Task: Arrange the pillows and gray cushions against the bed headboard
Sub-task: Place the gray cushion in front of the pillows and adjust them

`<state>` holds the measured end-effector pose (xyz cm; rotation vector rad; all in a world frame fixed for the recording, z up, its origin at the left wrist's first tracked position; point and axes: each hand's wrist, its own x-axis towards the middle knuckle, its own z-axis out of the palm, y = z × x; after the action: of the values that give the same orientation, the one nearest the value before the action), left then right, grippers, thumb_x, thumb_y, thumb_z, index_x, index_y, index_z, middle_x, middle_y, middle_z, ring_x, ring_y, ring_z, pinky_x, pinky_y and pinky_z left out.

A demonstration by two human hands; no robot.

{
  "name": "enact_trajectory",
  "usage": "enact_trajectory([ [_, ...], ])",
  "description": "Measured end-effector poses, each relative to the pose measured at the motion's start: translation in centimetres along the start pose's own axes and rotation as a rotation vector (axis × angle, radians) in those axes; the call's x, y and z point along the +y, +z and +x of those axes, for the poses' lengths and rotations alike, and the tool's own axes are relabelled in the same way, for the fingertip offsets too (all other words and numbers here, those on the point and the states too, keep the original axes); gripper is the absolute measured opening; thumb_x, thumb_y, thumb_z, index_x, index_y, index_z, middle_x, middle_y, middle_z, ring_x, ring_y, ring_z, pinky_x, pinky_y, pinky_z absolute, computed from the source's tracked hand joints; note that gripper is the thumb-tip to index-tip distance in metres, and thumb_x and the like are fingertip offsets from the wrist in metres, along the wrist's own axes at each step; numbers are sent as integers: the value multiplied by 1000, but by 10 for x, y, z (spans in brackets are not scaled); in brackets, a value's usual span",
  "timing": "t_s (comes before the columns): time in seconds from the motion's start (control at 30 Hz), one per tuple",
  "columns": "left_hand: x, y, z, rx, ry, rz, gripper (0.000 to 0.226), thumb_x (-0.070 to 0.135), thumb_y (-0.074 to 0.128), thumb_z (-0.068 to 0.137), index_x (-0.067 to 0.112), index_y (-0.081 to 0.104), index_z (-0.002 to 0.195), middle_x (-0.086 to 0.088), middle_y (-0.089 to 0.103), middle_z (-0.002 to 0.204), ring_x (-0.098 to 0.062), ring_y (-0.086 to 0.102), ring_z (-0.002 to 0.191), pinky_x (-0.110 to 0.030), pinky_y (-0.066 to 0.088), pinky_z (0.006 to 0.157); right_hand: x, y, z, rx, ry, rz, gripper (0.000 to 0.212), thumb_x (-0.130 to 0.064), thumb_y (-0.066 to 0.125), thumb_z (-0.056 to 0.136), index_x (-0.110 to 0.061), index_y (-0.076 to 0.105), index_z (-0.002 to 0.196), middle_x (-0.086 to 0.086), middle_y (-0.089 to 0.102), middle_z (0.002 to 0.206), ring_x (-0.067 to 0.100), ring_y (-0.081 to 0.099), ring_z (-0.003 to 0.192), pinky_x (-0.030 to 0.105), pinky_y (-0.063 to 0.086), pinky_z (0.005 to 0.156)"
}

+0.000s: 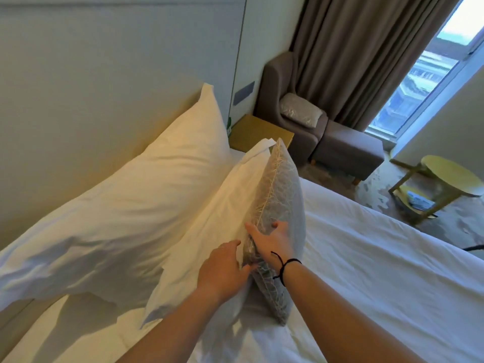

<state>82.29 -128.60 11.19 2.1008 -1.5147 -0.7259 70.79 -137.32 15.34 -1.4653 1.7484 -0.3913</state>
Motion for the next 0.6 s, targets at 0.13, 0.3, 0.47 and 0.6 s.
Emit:
enact_trajectory([
  [0.13, -48, -21, 8, 36, -26, 342, 77, 64, 55, 84, 33, 27, 149, -4, 23, 160, -30, 20, 147, -50, 18, 117, 1, 27, 1, -14, 32, -72, 86, -79, 53, 67, -37, 16, 132, 15, 54, 129, 31, 64, 92, 46, 54, 85],
  [0.3, -107, -32, -10, -48, -294, 80, 94, 73, 54, 81, 28, 14, 153, -6, 45, 146, -29, 53, 125, -41, 47, 90, 4, 41, -1, -17, 68, -24, 86, -75, 53, 73, -41, 11, 139, 19, 46, 140, 30, 63, 95, 47, 54, 87],
  [0.47, -128, -39, -29, -112, -343, 18, 76, 76, 54, 78, 25, 45, 135, 2, 64, 124, -24, 62, 110, -35, 49, 79, 5, 41, -13, -46, 82, 49, 98, -85, 50, 67, -48, 5, 146, 11, 26, 158, 35, 48, 128, 50, 44, 102],
  [0.6, -132, -57, -46, -161, -338, -189, 49, 57, 68, 75, 31, 59, 116, 8, 68, 109, -17, 63, 97, -31, 48, 75, 12, 38, -27, -110, 99, 95, 100, -86, 47, 71, -48, 0, 150, 8, 14, 163, 33, 28, 144, 53, 32, 113],
])
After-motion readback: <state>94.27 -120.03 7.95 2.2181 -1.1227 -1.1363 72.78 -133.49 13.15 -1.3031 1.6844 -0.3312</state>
